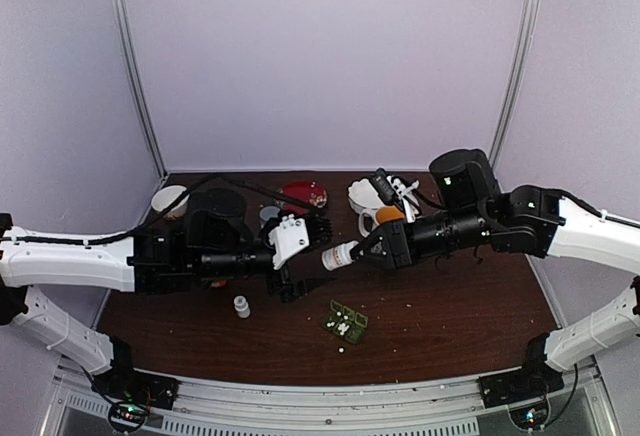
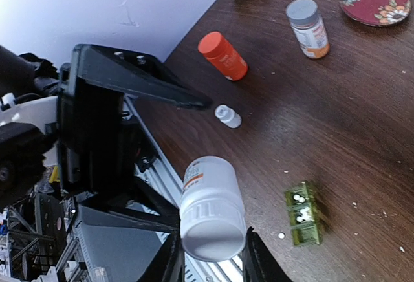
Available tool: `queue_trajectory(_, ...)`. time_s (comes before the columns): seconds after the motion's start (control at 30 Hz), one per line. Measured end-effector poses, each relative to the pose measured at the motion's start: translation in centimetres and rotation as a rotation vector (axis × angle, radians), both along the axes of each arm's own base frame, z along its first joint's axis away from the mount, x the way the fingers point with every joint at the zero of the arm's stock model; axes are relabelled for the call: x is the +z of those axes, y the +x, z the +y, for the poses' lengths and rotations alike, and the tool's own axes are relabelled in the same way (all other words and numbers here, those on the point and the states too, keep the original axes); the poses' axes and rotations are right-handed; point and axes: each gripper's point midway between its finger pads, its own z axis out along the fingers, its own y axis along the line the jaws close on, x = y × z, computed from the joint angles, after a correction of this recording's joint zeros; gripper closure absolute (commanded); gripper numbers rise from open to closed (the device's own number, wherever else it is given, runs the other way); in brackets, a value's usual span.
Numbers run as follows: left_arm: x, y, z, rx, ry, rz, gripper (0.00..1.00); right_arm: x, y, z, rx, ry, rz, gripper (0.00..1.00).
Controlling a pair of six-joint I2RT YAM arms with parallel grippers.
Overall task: Sort the pills into containers
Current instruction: Screw the lid of the pill bottle onto the pill bottle, then place the pill bottle at the center of the board.
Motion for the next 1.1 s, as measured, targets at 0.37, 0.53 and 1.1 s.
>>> queue_trajectory(0.37,-0.4,1.2,1.4,0.118,-0.066,0.027,0.02,-8.2,5.0,-10.1,-0.208,-0.433,-0.058,1.0)
queue_trajectory(0.53,-0.6,2.3,2.1,0.216,-0.103,0.085,0.03,-14.5,5.8,-13.8,-0.232,-0.608,0.027,0.97)
queue_trajectory(1.1,-2.8,5.1,3.7,0.414,-0.127,0.324,0.02,-21.2,8.6,-14.6,-0.206,-0.782,0.082,0.25)
